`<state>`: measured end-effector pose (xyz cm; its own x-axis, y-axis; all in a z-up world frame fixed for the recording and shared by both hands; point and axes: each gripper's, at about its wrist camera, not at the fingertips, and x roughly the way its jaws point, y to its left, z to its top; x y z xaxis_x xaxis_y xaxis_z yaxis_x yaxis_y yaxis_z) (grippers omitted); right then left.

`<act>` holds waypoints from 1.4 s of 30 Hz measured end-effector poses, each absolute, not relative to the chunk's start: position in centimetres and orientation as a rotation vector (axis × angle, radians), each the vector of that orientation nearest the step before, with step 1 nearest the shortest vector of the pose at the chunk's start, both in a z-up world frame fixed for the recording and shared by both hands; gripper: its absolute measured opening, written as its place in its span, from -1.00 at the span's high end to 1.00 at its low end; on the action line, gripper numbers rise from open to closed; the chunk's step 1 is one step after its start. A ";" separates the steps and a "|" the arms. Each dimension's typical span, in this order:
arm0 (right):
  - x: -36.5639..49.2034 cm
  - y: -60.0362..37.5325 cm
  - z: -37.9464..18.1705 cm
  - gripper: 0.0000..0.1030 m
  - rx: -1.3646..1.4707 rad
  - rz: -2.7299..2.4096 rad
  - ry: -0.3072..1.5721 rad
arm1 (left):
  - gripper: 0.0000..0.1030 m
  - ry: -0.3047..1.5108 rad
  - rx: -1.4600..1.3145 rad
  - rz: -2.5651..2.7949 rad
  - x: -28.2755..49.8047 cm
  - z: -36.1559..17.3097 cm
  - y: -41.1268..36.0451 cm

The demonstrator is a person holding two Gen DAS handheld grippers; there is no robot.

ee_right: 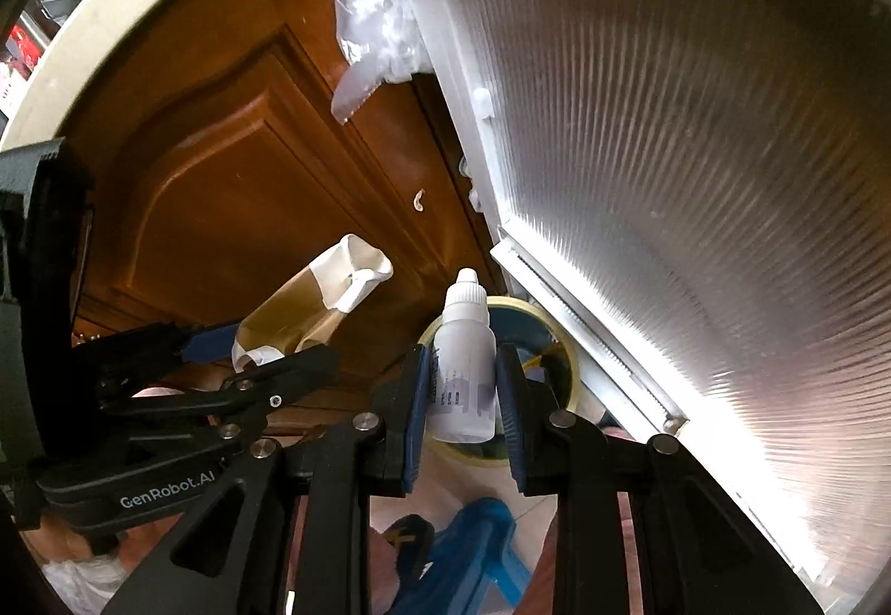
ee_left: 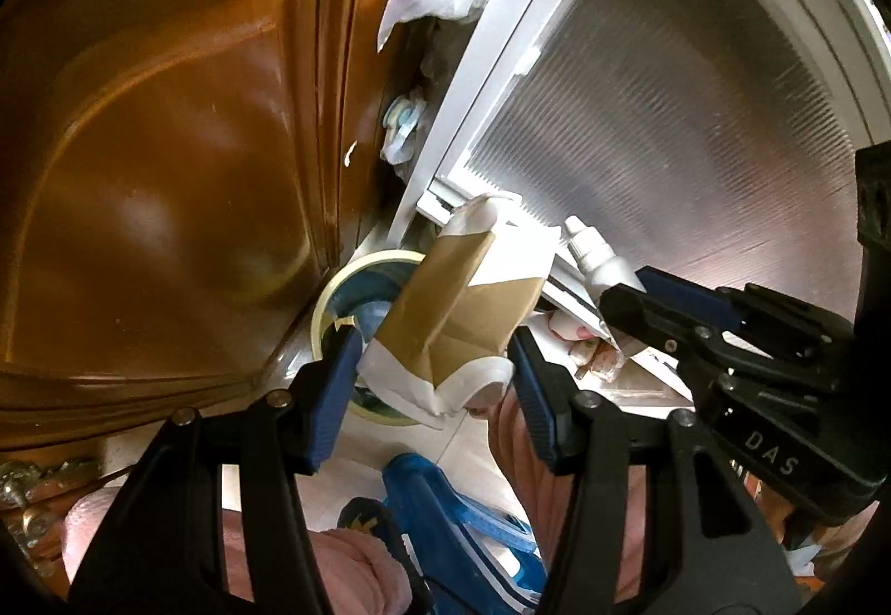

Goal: Collect trash
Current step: 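Lower tube and bottle over the bin and open both tools, then raise both tools back up to the cabinet top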

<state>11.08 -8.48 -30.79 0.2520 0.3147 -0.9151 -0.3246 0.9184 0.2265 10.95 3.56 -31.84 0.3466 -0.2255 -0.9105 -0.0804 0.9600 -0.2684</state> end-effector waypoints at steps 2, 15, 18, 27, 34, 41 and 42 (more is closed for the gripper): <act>11.3 -8.4 -31.4 0.55 -0.009 0.437 1.253 | 0.01 1.229 -0.281 -0.097 11.1 -32.2 3.4; 13.4 -8.5 -32.7 0.29 0.010 0.436 1.264 | -0.47 1.246 -0.232 -0.051 11.5 -32.2 3.5; 13.4 -8.8 -32.5 0.15 0.000 0.432 1.257 | -0.71 1.236 -0.242 -0.050 11.4 -31.7 3.9; 11.7 -9.2 -30.1 0.13 0.000 0.419 1.232 | -0.71 1.188 -0.191 -0.051 9.9 -28.7 3.7; 9.9 -8.7 -27.6 0.13 -0.030 0.423 1.180 | -0.71 1.151 -0.206 -0.075 8.2 -26.4 3.6; 7.6 -8.5 -23.3 0.13 -0.052 0.429 1.083 | -0.71 1.035 -0.176 -0.086 5.9 -22.6 3.3; 7.3 -8.4 -22.8 0.13 -0.057 0.430 1.070 | -0.71 1.020 -0.164 -0.082 5.6 -22.0 3.2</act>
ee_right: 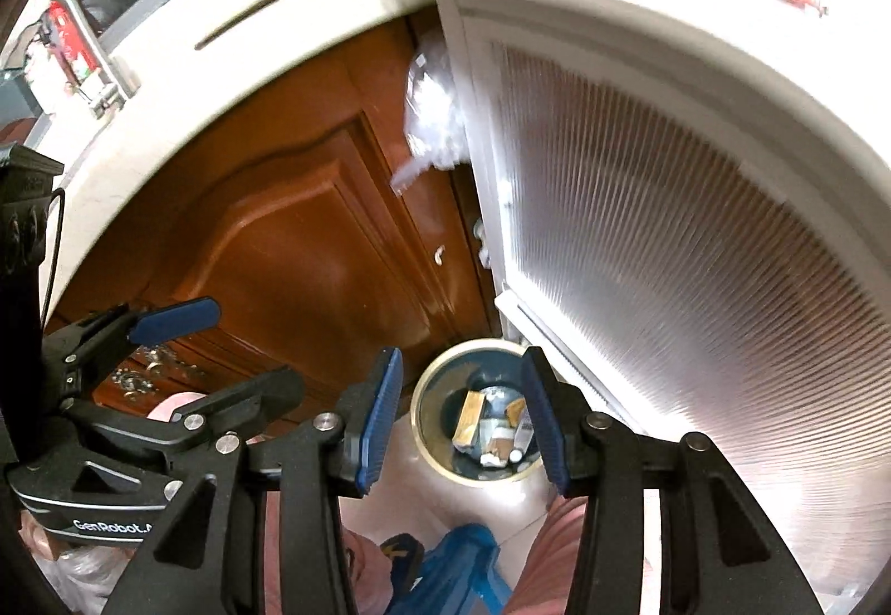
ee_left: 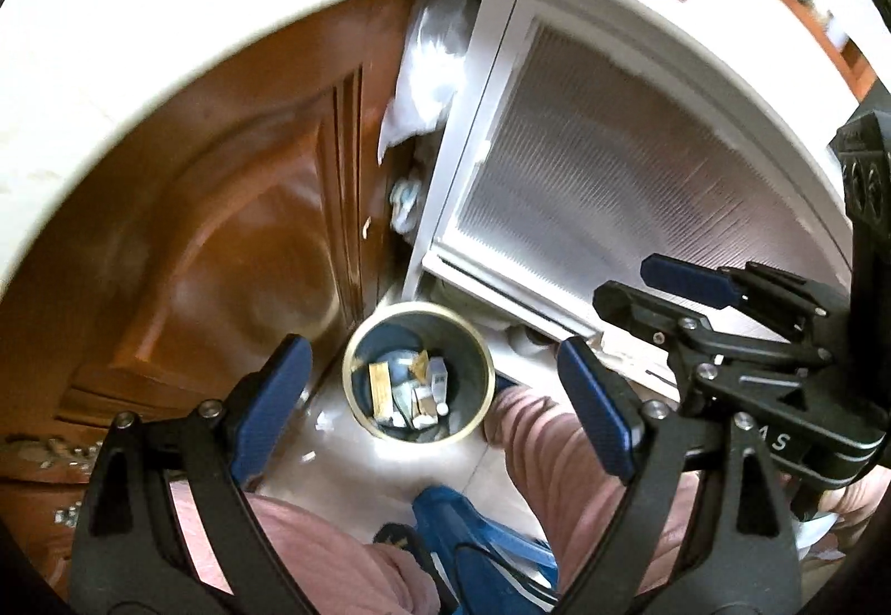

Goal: Collect trash
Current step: 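Raise both tools back up to the cabinet top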

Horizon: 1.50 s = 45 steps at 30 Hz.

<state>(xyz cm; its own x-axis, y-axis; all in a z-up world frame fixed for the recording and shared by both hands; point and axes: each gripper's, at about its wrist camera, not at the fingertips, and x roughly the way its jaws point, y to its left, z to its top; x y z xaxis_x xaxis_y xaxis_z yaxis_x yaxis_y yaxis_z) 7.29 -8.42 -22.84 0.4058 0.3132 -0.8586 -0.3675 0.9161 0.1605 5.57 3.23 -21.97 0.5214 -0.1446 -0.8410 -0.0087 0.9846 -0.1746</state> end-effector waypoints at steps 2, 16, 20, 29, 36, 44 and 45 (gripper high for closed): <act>6.6 -8.4 -21.5 0.13 -0.069 0.432 1.036 | -0.71 1.006 -0.148 -0.075 5.2 -21.3 3.1; 2.6 -10.9 -9.4 0.13 -0.060 0.423 0.789 | -0.71 0.817 -0.088 -0.072 2.9 -11.8 1.8; 2.5 -12.1 -5.8 0.13 -0.047 0.414 0.715 | -0.71 0.774 -0.061 -0.027 3.5 -8.9 1.8; 5.3 -15.8 -0.2 0.11 -0.028 0.363 0.633 | -0.71 0.714 -0.004 -0.034 7.3 -3.4 0.0; 10.9 -20.3 2.7 0.07 0.005 0.296 0.635 | -0.71 0.676 -0.002 -0.082 12.6 0.5 -1.6; 20.4 -28.5 2.2 0.03 0.121 0.181 0.725 | -0.71 0.703 -0.043 -0.165 20.7 1.8 -4.4; 21.7 -29.5 1.8 0.03 0.142 0.170 0.741 | -0.71 0.711 -0.045 -0.181 21.8 1.8 -4.9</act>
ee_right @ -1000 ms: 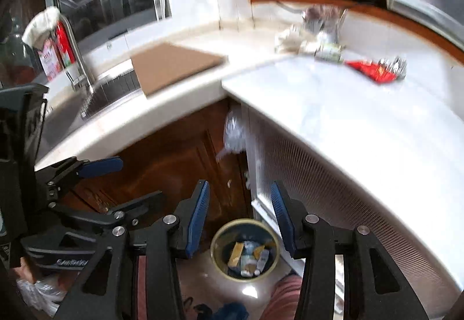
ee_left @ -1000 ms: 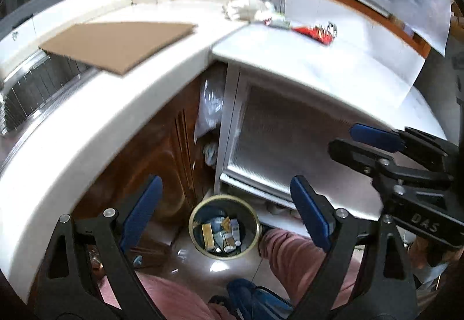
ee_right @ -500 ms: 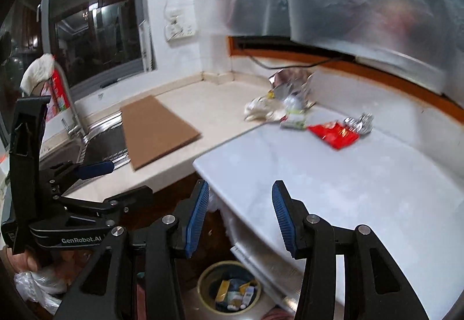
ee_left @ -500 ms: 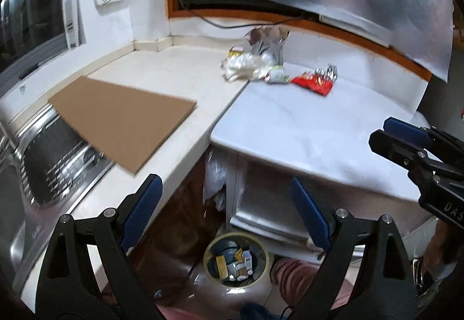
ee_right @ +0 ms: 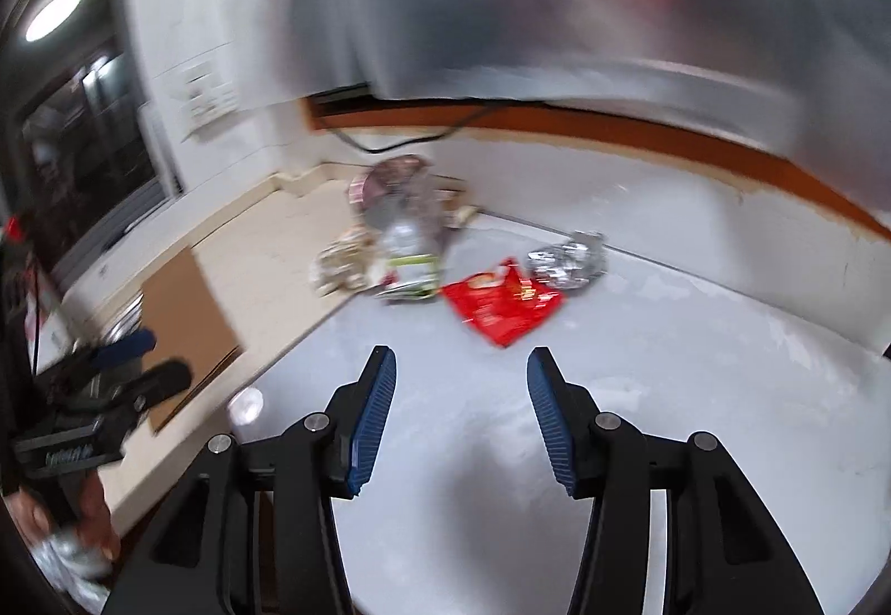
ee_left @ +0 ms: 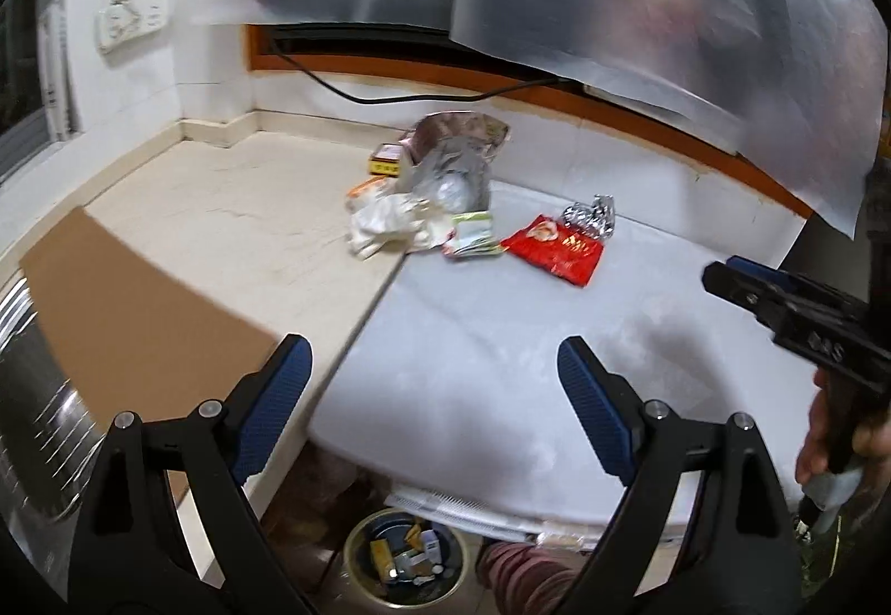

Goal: Collect trash
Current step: 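Raise both tools back up to the cabinet top, then grasp red snack bag with left tool while right tool grasps foil ball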

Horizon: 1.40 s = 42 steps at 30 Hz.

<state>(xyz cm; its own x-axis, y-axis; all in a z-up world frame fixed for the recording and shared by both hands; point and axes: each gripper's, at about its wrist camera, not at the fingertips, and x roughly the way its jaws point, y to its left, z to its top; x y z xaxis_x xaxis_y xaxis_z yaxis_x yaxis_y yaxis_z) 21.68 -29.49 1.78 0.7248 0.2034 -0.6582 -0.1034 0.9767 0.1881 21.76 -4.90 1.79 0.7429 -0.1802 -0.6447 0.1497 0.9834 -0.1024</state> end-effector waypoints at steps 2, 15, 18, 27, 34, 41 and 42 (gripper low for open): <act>25.0 -31.7 1.0 0.03 0.196 0.143 0.776 | -0.71 0.724 -0.049 -0.216 23.7 1.6 -6.1; 40.9 -37.3 -7.4 0.01 0.414 -0.002 0.935 | -0.54 0.801 0.001 -0.255 37.0 -2.3 -15.2; 42.4 -37.2 -9.3 0.01 0.442 0.005 0.955 | -0.54 0.818 0.021 -0.252 38.8 -3.2 -16.5; 42.5 -36.0 -10.3 0.42 0.391 0.040 0.906 | -0.54 0.862 0.077 -0.344 41.0 -5.0 -19.7; 39.6 -38.2 -9.4 0.45 0.388 0.030 0.878 | -0.54 0.932 0.180 -0.387 42.6 -7.9 -22.9; 37.6 -39.3 -9.8 0.45 0.401 0.051 0.887 | -0.55 1.002 0.213 -0.367 45.7 -10.9 -24.4; 37.1 -39.7 -9.7 0.45 0.406 0.053 0.887 | -0.55 1.001 0.212 -0.374 46.0 -11.1 -24.4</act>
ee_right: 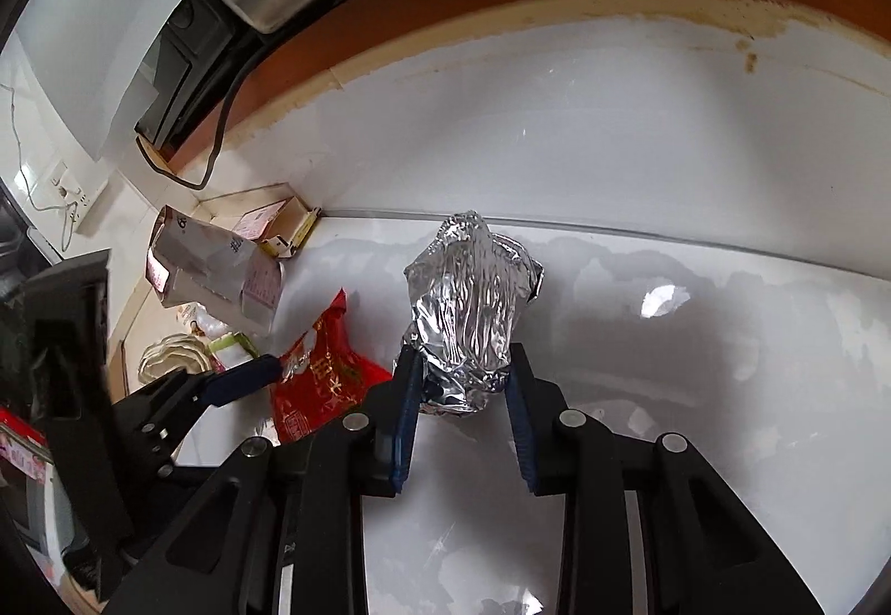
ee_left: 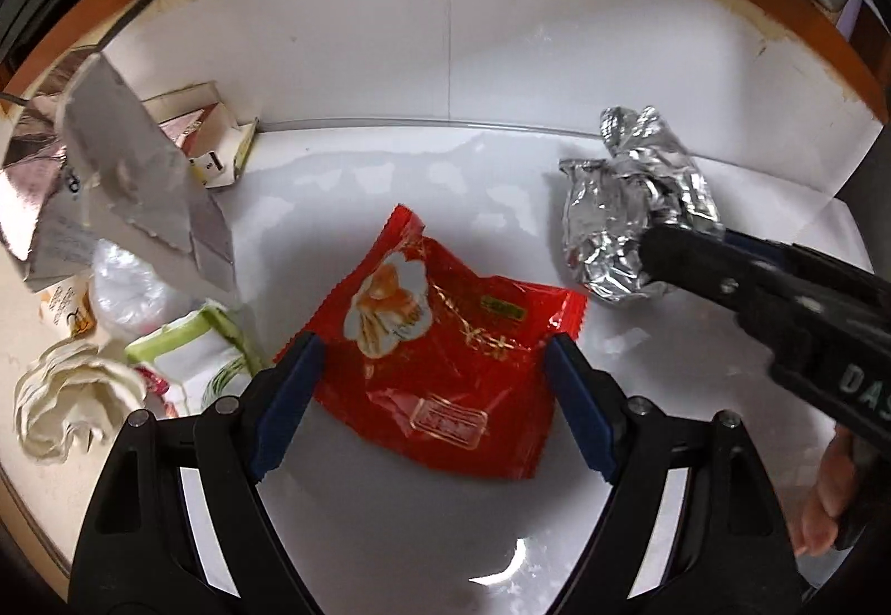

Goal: Collect trash
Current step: 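Grasp red snack bag with left tool while right tool grasps foil ball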

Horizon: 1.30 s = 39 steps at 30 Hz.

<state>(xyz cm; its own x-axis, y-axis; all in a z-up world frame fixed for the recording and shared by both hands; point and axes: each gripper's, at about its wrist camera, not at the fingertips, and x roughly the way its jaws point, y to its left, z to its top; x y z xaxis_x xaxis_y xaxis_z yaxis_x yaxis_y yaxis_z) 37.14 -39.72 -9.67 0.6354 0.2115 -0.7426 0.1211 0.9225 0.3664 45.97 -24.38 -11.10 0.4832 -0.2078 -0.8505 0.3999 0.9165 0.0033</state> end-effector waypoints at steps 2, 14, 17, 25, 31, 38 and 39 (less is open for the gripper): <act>36.9 -39.8 -9.7 0.46 0.407 0.056 0.886 | -0.55 1.007 0.198 -0.381 46.3 -11.2 -24.2; 35.5 -39.1 -9.7 0.47 0.420 0.082 0.892 | 0.96 1.000 0.099 -0.396 46.5 -11.1 -21.2; 35.0 -38.9 -9.4 0.47 0.412 0.087 0.886 | 0.98 0.990 0.096 -0.407 45.6 -10.7 -20.9; 31.8 -37.8 -7.2 0.47 0.427 0.163 0.848 | 1.00 0.925 0.039 -0.452 41.1 -8.0 -17.8; 27.0 -34.9 -4.5 0.47 0.398 0.252 0.799 | 1.00 0.888 -0.002 -0.456 35.2 -5.2 -15.5; 19.9 -28.7 -2.6 0.47 0.292 0.377 0.761 | 1.00 0.843 -0.011 -0.398 25.2 -2.5 -10.2; 19.1 -27.9 -2.5 0.47 0.278 0.391 0.755 | 1.00 0.839 -0.009 -0.385 23.9 -2.4 -9.5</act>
<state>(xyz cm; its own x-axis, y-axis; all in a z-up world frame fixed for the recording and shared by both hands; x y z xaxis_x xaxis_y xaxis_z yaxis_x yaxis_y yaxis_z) 19.10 -27.89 -2.48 0.6618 0.4393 -0.6075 -0.2430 0.8923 0.3805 23.88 -9.47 -2.43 0.6035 -0.3356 -0.7233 0.3290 0.9311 -0.1576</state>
